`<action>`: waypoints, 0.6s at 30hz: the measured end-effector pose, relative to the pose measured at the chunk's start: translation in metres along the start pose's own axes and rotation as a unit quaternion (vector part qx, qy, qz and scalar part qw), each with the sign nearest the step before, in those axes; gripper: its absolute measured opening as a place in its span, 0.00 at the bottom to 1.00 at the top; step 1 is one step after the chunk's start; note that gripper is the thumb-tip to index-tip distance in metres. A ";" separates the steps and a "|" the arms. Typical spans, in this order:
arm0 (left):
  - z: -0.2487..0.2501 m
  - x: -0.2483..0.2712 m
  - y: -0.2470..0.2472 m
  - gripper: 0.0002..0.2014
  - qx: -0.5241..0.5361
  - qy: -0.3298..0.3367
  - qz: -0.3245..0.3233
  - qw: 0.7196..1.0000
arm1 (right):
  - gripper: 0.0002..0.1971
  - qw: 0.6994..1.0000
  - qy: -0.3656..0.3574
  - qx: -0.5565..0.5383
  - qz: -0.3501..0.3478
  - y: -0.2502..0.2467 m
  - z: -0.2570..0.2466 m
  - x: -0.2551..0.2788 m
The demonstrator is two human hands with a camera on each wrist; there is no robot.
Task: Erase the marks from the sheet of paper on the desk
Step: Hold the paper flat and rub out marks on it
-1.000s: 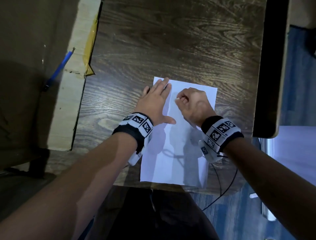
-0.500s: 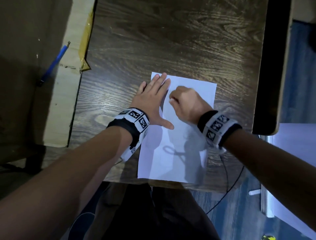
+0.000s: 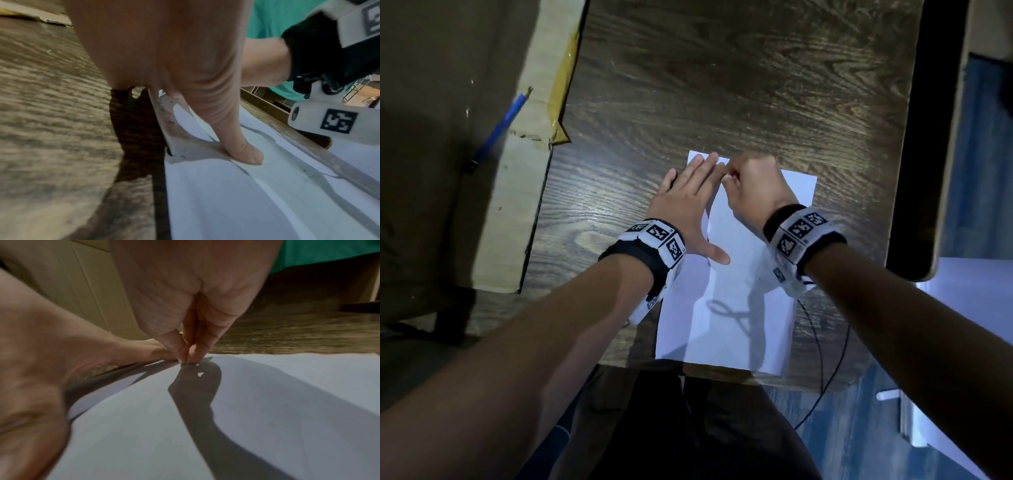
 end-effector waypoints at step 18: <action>-0.001 0.001 0.000 0.76 -0.002 -0.003 0.000 1.000 | 0.08 0.999 0.006 -0.024 -0.023 0.015 -0.002 0.044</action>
Point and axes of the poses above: each hand's wrist, its own x-axis away from the middle knuckle, its own y-axis out of the palm, z = x × y, the point moved 3 cm from there along -x, towards the middle knuckle, and after that the axes turned 11 degrees about -x, right-handed, at the moved point
